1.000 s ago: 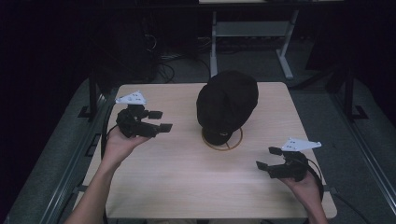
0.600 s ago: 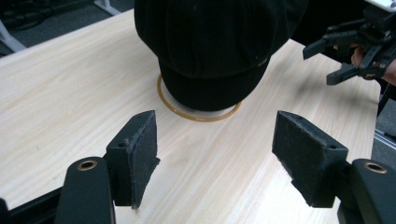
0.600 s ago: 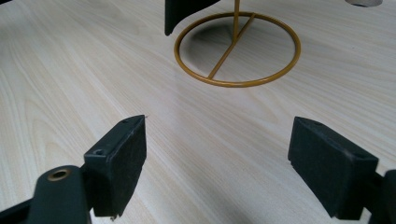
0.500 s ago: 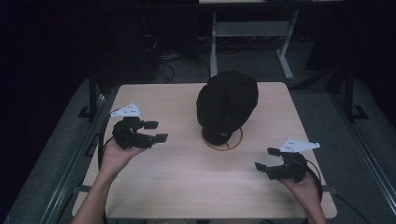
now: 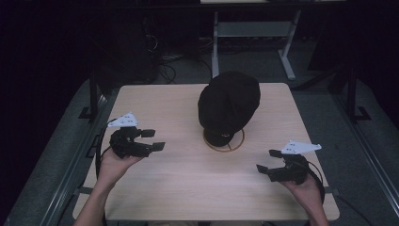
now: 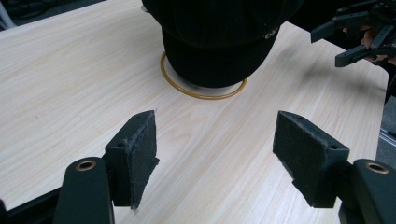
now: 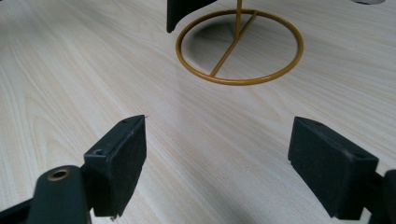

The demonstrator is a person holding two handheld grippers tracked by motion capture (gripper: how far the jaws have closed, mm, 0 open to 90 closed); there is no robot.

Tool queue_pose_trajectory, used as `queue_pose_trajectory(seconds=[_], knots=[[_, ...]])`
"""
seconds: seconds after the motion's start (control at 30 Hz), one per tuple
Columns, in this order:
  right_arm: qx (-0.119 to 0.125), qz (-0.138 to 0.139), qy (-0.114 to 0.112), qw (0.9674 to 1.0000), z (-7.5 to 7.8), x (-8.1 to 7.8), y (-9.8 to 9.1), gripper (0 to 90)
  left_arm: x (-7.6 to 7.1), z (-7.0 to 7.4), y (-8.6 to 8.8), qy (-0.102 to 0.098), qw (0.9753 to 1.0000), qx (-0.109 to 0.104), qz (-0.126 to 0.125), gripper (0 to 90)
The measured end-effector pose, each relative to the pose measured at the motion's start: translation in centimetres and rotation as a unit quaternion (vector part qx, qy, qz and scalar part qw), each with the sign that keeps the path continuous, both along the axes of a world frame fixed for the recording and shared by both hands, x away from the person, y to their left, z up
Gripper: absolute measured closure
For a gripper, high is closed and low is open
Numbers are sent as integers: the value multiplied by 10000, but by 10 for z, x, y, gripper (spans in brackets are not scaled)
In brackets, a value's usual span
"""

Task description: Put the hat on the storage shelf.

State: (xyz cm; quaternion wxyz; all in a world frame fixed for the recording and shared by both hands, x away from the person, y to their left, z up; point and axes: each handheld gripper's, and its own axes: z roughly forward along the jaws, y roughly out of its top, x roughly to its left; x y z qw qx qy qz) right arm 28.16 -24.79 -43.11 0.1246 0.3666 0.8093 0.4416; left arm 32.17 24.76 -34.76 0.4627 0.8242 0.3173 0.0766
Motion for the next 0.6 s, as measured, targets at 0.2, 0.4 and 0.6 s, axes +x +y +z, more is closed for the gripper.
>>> queue_pose_trajectory(seconds=[0.2,0.4,0.6], knots=[[-10,9,1,10000,0,0,0,190,-5,-9,6,31,10000,-21,65,295],[-29,21,6,10000,0,-1,0,191,-11,-17,14,71,9998,-64,157,290],[-54,40,15,10000,0,-1,1,191,-17,-24,23,72,9996,-66,248,287]])
